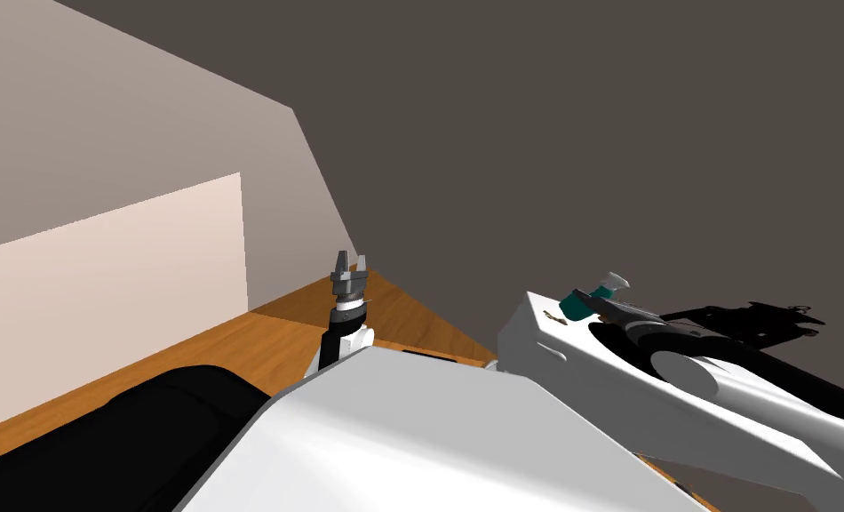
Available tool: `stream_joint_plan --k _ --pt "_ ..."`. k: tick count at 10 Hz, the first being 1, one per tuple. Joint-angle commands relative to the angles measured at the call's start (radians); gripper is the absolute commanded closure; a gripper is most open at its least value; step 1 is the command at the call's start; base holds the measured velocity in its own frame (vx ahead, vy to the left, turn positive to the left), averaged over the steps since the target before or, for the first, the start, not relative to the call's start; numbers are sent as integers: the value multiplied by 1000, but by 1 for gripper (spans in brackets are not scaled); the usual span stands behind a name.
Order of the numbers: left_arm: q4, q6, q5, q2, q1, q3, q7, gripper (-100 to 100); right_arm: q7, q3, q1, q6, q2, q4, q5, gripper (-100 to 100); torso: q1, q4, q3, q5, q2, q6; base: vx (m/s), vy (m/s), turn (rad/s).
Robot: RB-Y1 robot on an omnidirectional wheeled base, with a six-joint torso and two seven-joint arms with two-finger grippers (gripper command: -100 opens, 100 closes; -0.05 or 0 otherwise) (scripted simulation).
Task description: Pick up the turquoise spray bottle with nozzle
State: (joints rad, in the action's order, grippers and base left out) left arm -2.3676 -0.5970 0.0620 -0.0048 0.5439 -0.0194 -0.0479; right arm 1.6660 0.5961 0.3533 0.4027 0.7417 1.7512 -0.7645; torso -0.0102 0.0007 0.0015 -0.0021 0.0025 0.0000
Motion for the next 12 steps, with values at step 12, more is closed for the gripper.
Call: stream_joint_plan --k 12 --pt "0 0 0 0 0 0 0 0 -205 -23 -221 -89 -54 -170 1 -100 6 -1 -2 0 -4 3 -18 -18 9"
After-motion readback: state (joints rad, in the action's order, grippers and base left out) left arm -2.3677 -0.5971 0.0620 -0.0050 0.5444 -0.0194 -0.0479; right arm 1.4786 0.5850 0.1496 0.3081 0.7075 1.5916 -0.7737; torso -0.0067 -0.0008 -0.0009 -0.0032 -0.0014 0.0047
